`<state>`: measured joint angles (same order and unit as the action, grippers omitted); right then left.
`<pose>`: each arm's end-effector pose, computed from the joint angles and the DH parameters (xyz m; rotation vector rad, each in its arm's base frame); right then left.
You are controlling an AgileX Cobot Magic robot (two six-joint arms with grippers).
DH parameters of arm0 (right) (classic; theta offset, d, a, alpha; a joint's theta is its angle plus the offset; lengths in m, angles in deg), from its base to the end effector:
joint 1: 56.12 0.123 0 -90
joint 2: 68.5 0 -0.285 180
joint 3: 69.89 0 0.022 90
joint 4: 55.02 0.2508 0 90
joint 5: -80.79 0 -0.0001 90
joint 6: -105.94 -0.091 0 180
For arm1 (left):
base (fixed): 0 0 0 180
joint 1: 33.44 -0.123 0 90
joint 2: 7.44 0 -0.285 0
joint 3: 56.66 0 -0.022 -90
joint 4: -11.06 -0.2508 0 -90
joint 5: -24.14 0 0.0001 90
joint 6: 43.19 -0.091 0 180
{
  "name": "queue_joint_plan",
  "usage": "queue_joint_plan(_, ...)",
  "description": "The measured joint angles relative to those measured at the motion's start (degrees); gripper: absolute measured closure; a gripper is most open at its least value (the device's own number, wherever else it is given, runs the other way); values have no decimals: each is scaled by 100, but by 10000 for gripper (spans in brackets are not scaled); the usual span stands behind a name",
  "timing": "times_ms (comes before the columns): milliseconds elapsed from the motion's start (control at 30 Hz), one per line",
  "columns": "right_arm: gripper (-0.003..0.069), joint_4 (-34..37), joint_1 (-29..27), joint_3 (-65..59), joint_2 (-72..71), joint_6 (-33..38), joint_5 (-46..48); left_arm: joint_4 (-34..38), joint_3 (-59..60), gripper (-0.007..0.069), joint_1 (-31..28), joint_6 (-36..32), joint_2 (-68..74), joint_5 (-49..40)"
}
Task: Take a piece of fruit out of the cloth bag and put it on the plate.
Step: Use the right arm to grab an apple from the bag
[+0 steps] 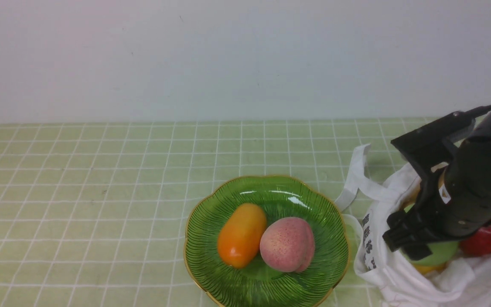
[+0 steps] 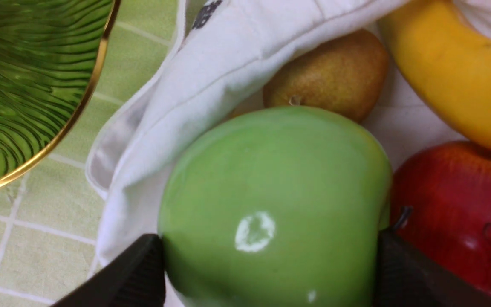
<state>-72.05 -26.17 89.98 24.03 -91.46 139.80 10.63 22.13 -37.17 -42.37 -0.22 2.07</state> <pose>0.2427 0.1134 0.2445 -0.5095 2.8456 -0.2695 0.0523 0.0037 0.1699 -0.0703 1.8852 0.0422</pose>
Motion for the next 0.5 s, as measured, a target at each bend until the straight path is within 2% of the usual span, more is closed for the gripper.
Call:
queue_joint_plan(200,115,0,0,30,0,0,133,0,0,632,0,0,0,0)
queue_joint_plan(500,115,0,0,546,-372,0,865,5,0,632,0,0,0,0)
